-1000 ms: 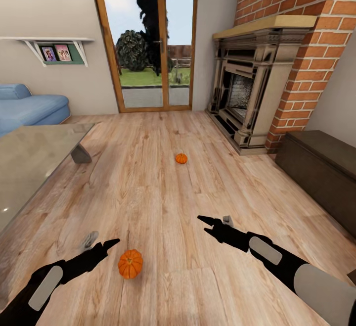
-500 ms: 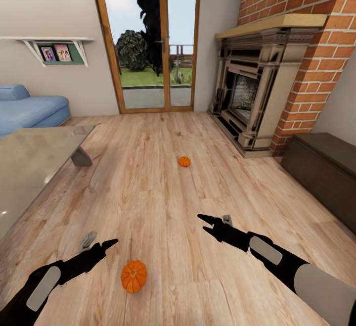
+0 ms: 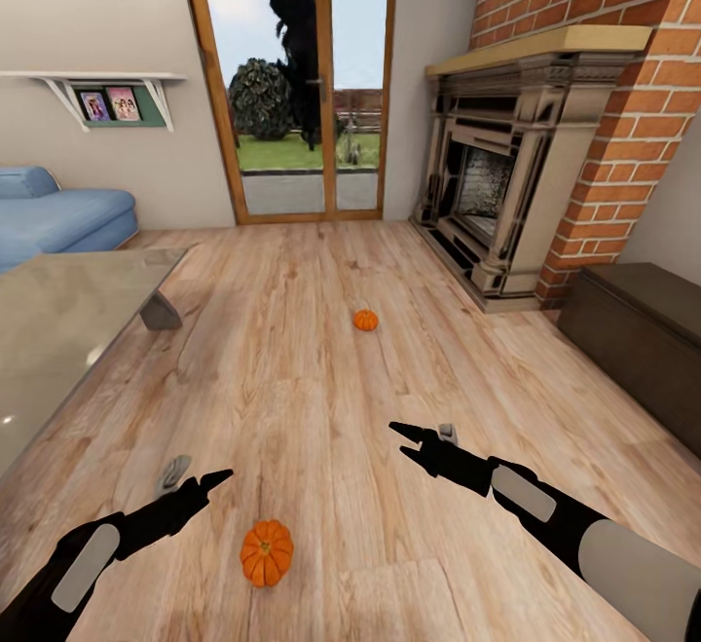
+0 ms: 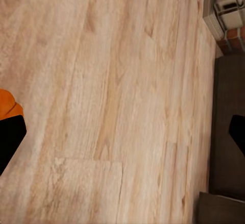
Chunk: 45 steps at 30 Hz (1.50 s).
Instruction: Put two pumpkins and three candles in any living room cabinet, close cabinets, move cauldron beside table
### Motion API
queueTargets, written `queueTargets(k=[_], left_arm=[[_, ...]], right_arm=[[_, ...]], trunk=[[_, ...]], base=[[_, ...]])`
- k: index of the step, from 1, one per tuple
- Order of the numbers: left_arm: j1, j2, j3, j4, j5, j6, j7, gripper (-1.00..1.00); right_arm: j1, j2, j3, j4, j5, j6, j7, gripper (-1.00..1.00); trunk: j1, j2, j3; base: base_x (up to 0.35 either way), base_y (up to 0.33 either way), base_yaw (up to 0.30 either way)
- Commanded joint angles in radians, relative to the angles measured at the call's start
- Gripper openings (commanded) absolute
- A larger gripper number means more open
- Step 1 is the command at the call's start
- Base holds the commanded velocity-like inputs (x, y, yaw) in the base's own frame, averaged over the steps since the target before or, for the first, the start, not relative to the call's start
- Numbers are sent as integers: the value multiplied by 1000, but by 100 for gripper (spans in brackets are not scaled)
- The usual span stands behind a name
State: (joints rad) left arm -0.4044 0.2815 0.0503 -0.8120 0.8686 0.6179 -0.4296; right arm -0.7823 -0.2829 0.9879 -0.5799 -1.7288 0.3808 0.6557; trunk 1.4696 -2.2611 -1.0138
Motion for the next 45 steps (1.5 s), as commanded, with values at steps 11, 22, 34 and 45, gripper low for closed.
queueTargets(k=[11, 22, 34, 45], left_arm=[[-1, 0, 4, 61, 4, 11, 3, 100], [2, -1, -10, 264, -7, -27, -1, 100], [4, 2, -12, 279, -12, -39, -36, 100], [3, 14, -9, 328, -89, -93, -190, 100]], right_arm=[[-2, -1, 6, 2, -12, 3, 0, 100], [-2, -2, 6, 2, -14, 3, -1, 100], [-2, 0, 8, 2, -13, -6, -4, 100], [-2, -1, 8, 2, -12, -13, 2, 100]], trunk=[[42, -78, -35], [84, -155, -70], [130, -239, -107], [135, -241, -150]], base=[[0, 0, 0], [0, 0, 0], [0, 0, 0], [0, 0, 0]])
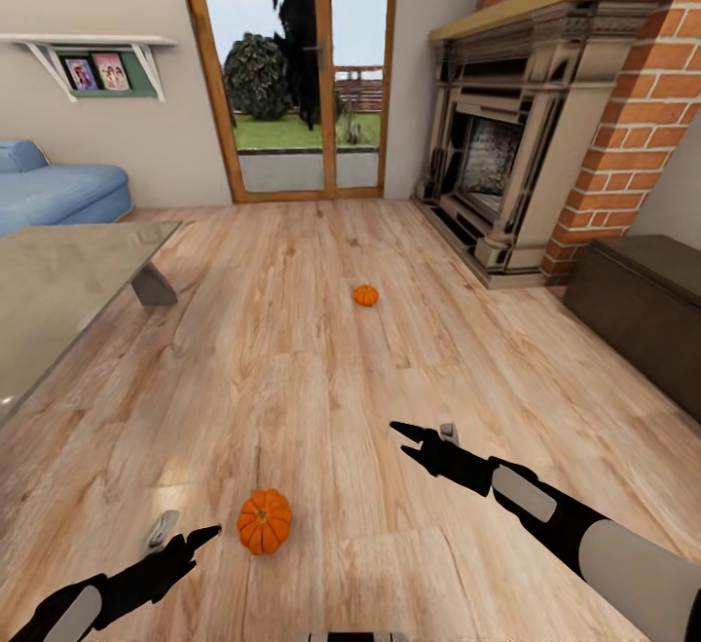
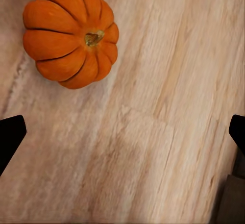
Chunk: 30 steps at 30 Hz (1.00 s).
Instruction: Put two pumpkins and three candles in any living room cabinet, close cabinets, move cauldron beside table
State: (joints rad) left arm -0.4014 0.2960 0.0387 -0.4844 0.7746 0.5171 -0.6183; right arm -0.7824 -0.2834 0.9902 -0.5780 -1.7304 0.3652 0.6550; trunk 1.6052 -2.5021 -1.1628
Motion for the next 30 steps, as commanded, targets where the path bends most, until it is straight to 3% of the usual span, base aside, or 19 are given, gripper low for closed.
queueTargets(k=[1, 19, 25, 30], left_arm=[[0, 0, 3, 0, 4, 7, -2, 100], [0, 0, 3, 1, 3, 1, -4, 100], [0, 0, 1, 1, 3, 1, -6, 100], [0, -1, 4, 0, 5, 1, -20, 100]], right_arm=[[-1, -1, 6, 0, -11, 2, 5, 100], [-1, -2, 7, 0, -13, -2, 18, 100], [-1, -2, 7, 0, -10, -3, 81, 100], [-1, 0, 6, -1, -9, -3, 93, 100]], trunk=[[0, -1, -5], [8, -5, -74], [11, -6, -98], [13, -7, -117]], base=[[0, 0, 0], [0, 0, 0], [0, 0, 0], [0, 0, 0]])
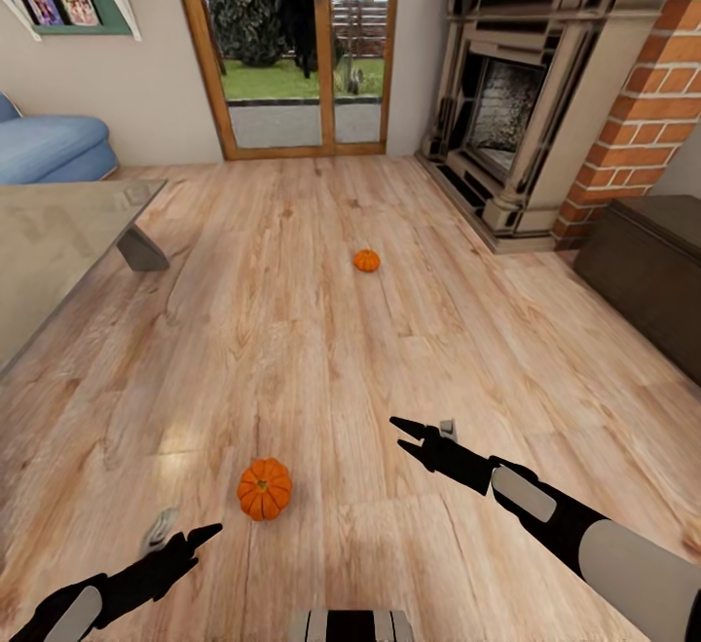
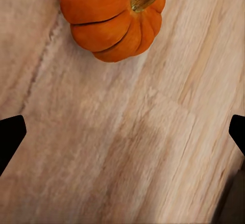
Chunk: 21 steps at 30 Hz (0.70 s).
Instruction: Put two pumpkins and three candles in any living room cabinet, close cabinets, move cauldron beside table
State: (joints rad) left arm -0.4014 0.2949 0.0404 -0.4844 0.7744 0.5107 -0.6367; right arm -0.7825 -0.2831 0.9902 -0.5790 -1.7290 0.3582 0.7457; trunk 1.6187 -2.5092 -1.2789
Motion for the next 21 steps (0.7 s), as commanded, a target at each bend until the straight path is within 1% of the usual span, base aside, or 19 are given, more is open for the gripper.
queueTargets(k=[1, 3, 6, 8, 10, 14, 21], left_arm=[[-1, 0, 4, -4, 4, 8, -9, 100], [-4, 5, 6, -16, 6, 9, -19, 100], [-9, 36, 11, -70, 16, 18, -58, 100], [-11, 50, 15, -94, 20, 22, -87, 100], [-11, 53, 16, -104, 22, 23, -103, 100], [-11, 56, 16, -108, 23, 23, -111, 100], [-11, 54, 16, -107, 23, 22, -112, 100]], right_arm=[[-1, 0, 6, 0, -11, 4, 2, 100], [-1, 0, 6, 0, -11, 4, 3, 100], [-1, -1, 5, 0, -11, 4, 4, 100], [-1, -1, 5, 1, -12, 4, 4, 100], [-1, -1, 5, 1, -12, 4, 4, 100], [-1, -1, 5, 0, -13, 4, 7, 100], [-1, -4, 7, 0, -13, 4, 49, 100]], trunk=[[0, -1, -5], [1, -1, -12], [2, -2, -24], [3, -2, -32], [4, -3, -40], [6, -4, -55], [9, -5, -82]], base=[[0, 0, 0], [0, 0, 0], [0, 0, 0], [0, 0, 0], [0, 0, 0], [0, 0, 0], [0, 0, 0]])
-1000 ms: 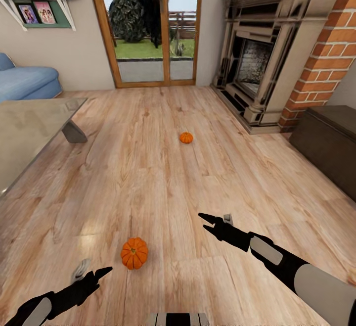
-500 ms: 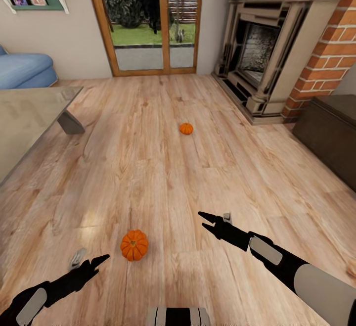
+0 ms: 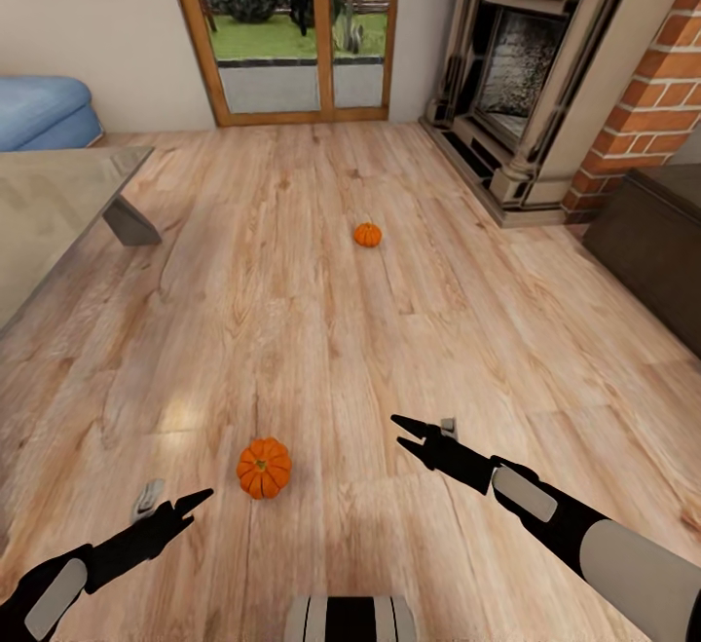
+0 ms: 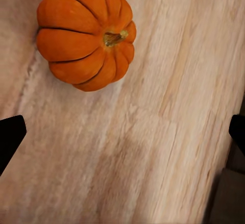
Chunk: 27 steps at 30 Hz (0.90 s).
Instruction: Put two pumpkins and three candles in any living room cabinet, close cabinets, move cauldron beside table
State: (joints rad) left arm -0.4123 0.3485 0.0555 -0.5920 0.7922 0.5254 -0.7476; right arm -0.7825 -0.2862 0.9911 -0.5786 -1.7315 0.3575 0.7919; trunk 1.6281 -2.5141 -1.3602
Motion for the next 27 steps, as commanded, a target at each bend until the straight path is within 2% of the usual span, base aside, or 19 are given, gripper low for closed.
queueTargets(k=[1, 5, 10, 16, 21, 27], left_arm=[[0, 0, 1, 0, 5, 7, -1, 100], [0, -3, 1, 1, 5, 6, -1, 100], [0, -2, 1, 1, 6, 5, -3, 100], [0, -1, 1, -1, 7, 5, -4, 100], [0, -1, 1, -3, 8, 6, -4, 100], [0, 0, 1, -3, 9, 7, -5, 100]], right_arm=[[-1, -2, 6, 0, -11, 5, 5, 100], [-1, -10, 6, -2, -14, 6, 36, 100], [-1, -35, 7, -9, -14, 23, 179, 100], [-1, -44, 7, -17, -9, 89, 303, 100], [-1, -45, 8, -50, -9, 152, 331, 100], [-1, -45, 8, -64, -9, 327, 335, 100]], trunk=[[0, -1, -5], [2, -2, -20], [4, -3, -39], [7, -4, -63], [8, -5, -74], [8, -5, -74]], base=[[0, 0, 0], [0, 0, 0], [0, 0, 0], [0, 0, 0], [0, 0, 0], [0, 0, 0]])
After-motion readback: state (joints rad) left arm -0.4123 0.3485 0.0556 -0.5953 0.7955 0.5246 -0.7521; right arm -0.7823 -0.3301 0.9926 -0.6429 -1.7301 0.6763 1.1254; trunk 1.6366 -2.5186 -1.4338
